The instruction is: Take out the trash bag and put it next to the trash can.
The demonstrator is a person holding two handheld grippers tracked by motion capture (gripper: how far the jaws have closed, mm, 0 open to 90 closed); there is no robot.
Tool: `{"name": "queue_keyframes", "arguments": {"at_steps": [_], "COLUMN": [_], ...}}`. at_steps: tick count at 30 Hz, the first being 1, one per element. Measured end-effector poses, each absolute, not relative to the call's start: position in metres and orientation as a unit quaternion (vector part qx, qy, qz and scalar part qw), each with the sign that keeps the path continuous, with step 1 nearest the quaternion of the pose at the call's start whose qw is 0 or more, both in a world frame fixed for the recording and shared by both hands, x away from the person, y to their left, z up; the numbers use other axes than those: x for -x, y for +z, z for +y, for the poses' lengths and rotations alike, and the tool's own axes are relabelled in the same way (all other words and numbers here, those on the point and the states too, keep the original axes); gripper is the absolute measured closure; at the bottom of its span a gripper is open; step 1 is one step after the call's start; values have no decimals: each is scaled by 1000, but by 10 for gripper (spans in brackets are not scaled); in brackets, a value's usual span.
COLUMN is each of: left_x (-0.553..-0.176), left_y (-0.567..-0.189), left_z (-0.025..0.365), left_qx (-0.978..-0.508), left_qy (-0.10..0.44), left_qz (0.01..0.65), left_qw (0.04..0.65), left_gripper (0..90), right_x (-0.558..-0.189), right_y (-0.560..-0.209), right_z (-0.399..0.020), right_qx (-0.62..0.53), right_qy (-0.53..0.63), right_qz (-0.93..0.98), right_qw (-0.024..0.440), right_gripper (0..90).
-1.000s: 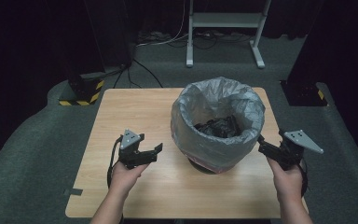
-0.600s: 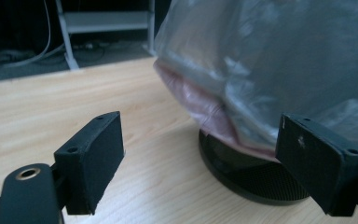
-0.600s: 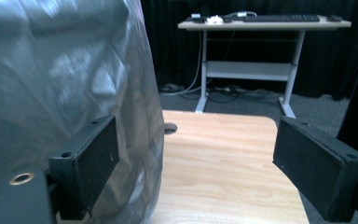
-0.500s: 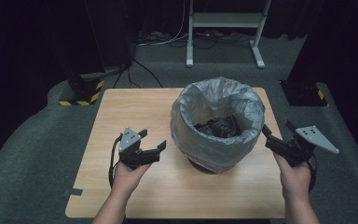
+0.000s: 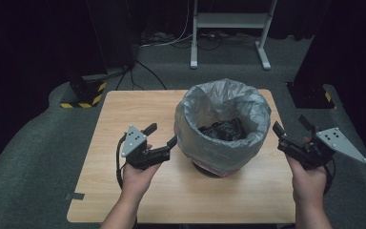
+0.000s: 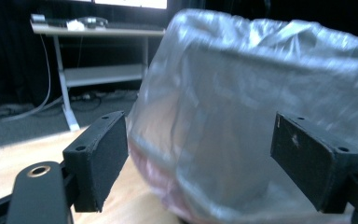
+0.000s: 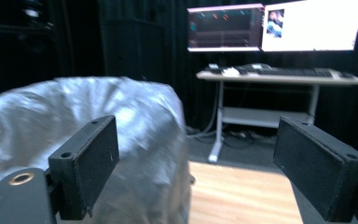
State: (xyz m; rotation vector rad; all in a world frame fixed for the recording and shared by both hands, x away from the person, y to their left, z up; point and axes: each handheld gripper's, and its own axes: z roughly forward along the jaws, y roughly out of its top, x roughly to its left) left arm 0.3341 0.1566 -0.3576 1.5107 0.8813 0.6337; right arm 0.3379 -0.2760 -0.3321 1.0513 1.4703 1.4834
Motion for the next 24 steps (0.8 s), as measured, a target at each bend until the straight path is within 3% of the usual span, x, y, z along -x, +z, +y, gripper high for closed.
{"name": "queue_keyframes", "arguments": {"at_steps": [12, 20, 24], "left_x": [-338, -366, -380], "left_y": [-331, -322, -321], "left_z": [133, 119, 114], "left_qx": [-602, -610, -618], "left_qy": [312, 288, 271], "left_qz": [366, 400, 417], "left_qw": [637, 620, 609], "left_gripper": [193, 278, 397], "right_x": [-332, -345, -357], "right_y": [-312, -314, -312], "right_z": [-243, -233, -232], "right_qx": [-352, -385, -417], "right_qy": [609, 584, 565], "right_qz": [579, 602, 612], "right_qw": [412, 385, 364], "right_gripper": [146, 357, 448]}}
